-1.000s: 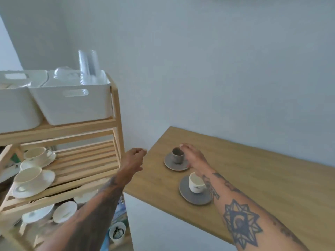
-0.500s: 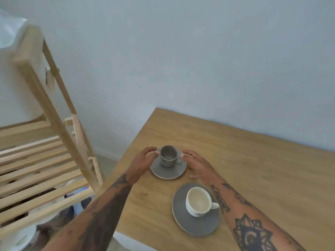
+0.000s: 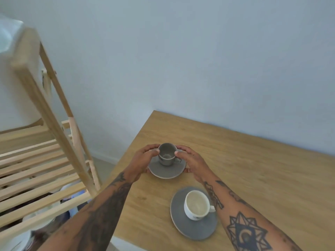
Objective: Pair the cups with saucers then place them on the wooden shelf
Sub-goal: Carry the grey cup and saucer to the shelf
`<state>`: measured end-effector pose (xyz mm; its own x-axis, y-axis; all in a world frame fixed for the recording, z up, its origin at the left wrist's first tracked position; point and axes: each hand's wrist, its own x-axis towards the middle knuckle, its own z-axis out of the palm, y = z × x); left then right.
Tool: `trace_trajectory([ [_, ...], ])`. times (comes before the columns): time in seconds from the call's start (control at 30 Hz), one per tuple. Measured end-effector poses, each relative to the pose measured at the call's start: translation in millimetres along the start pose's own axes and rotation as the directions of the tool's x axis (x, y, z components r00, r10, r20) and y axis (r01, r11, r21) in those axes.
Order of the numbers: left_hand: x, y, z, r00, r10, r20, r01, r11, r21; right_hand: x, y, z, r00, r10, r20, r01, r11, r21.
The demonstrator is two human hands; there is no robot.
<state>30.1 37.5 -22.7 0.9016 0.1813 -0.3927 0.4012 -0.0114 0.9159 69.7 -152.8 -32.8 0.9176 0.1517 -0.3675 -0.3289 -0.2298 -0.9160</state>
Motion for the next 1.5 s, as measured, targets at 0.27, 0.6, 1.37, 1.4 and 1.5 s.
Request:
trace_trajectory([
  [0.27, -99, 56, -7, 0.986, 0.161, -0.034, -0.161, 0.987, -0.018, -91, -62, -12, 0.982, -0.185, 0.049, 0.184, 0.983, 0.022],
  [0.6, -242, 31, -43, 0.957, 0.221, -0.191, -0.227, 0.974, -0.013, -214, -63, 26, 0.947, -0.286, 0.147, 0.29, 0.957, -0.006],
  [1.37, -237, -131, -287, 0.808, 0.022, -0.588, -0.106, 0.988, -0.109, -158, 6, 336, 0.864, -0.211, 0.458, 0.278, 0.957, -0.084],
  [1.4, -218, -133, -297, 0.797, 0.018, -0.603, -0.114, 0.986, -0.12, -143, 6, 349, 0.872, -0.218, 0.439, 0.279, 0.957, -0.078],
  [1.5, -158, -138, -326, 0.782, 0.017, -0.623, -0.139, 0.979, -0.148, -95, 3, 382, 0.89, -0.237, 0.389, 0.286, 0.956, -0.071],
])
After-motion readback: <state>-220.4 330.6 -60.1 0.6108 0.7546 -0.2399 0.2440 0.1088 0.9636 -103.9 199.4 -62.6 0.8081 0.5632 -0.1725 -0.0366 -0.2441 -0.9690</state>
